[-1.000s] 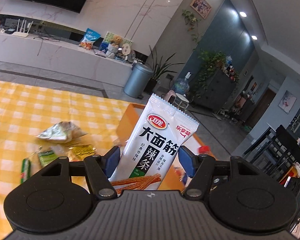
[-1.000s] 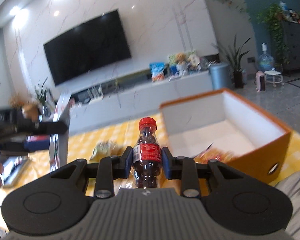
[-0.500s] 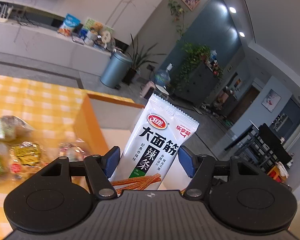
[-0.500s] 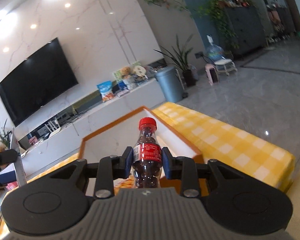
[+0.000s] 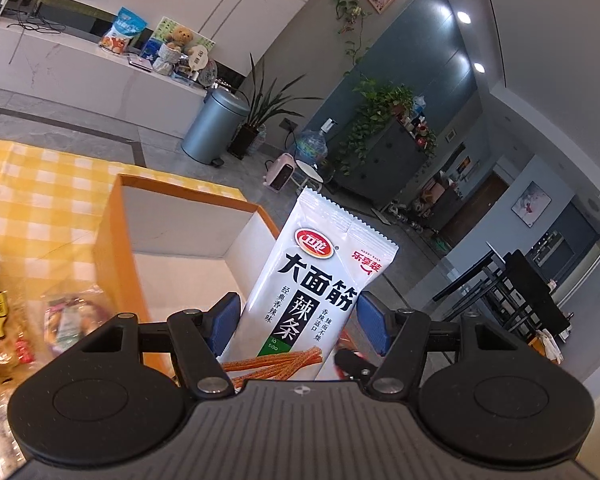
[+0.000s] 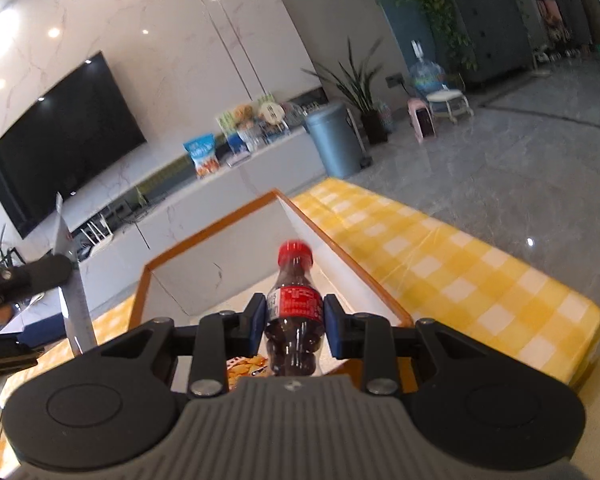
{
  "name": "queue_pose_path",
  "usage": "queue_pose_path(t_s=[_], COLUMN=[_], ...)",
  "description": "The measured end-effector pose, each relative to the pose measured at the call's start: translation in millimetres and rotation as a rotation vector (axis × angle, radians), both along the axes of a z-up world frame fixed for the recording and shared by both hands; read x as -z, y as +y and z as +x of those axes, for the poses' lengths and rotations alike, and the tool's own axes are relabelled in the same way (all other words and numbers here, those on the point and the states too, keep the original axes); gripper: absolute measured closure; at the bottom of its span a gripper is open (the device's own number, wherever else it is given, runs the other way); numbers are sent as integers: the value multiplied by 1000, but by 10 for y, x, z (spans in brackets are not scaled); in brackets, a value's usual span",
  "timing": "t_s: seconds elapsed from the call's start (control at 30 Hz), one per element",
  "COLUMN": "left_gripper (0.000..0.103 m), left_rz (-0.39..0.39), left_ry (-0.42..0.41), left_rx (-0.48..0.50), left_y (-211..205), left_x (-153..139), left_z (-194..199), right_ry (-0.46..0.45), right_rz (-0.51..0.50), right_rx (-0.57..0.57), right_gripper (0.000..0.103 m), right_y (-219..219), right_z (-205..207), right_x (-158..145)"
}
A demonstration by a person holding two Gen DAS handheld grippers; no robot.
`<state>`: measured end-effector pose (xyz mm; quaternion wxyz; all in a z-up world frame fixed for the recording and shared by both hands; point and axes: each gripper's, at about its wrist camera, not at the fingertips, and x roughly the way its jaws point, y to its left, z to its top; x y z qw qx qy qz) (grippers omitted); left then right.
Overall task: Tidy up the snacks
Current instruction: 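Carry the packet with left gripper while right carries the cola bottle over the box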
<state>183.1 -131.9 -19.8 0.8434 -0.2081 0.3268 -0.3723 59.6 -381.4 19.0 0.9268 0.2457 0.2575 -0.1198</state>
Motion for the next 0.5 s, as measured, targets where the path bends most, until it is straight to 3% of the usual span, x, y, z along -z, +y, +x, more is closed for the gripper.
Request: queue_pose_path(t_s=[0.3,0.5], left_gripper=[29,29], left_rz=[37,62], left_ry=[32,163], left_rx=[14,-56], left_y=[-343,-506], left_x=[64,220], left_z=[147,276], right_ry=[60,3], right_rz=[-23,45], right_rx=[28,48], right_gripper=[74,62], right_y=[-20,-116], right_z=[100,-21], right_x=[60,56])
